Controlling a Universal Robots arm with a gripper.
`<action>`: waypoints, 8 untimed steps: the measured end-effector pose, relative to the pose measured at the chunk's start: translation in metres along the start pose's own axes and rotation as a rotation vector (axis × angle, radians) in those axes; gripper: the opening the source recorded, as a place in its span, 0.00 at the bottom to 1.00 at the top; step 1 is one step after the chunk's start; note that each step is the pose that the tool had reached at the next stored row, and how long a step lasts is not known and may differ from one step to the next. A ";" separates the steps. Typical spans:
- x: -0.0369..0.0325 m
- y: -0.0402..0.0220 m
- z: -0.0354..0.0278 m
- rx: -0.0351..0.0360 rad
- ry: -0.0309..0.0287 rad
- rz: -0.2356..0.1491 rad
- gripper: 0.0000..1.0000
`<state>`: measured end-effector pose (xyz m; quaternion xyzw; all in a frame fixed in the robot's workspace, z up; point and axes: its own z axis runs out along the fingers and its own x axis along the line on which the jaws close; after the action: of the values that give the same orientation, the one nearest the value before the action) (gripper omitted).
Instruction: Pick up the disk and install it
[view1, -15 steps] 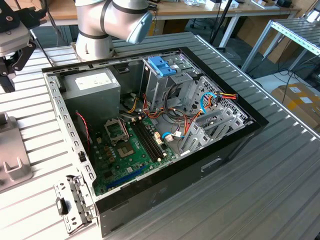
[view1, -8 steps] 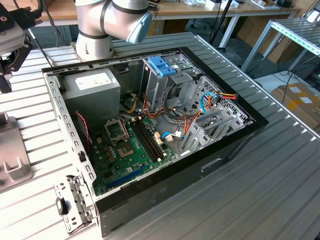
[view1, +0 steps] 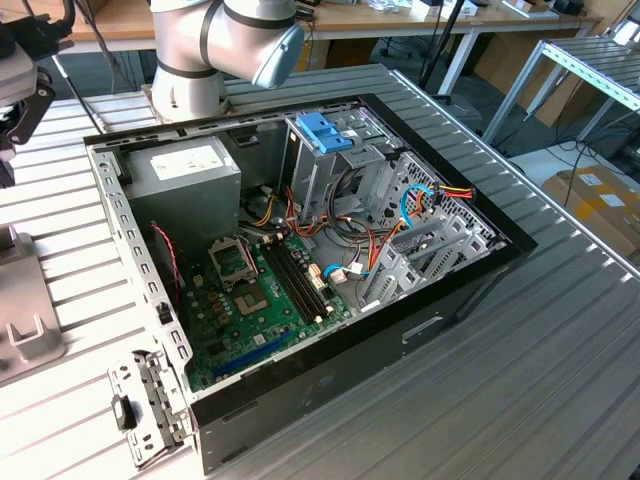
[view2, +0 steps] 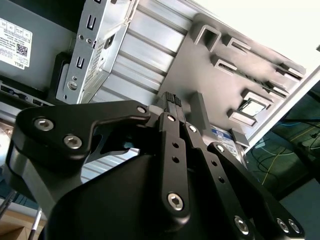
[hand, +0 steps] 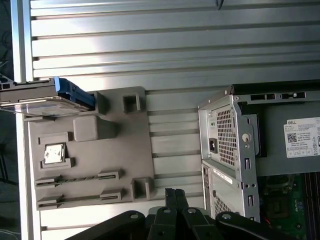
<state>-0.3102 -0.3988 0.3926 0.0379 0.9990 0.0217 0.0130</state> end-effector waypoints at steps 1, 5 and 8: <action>0.0005 0.0000 0.0000 -0.0001 0.0000 0.000 0.11; 0.0062 -0.0005 -0.0001 -0.0001 0.0000 0.000 0.11; 0.0088 -0.0007 -0.0002 0.0000 0.0000 0.000 0.11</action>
<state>-0.3190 -0.3987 0.3925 0.0379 0.9990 0.0217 0.0131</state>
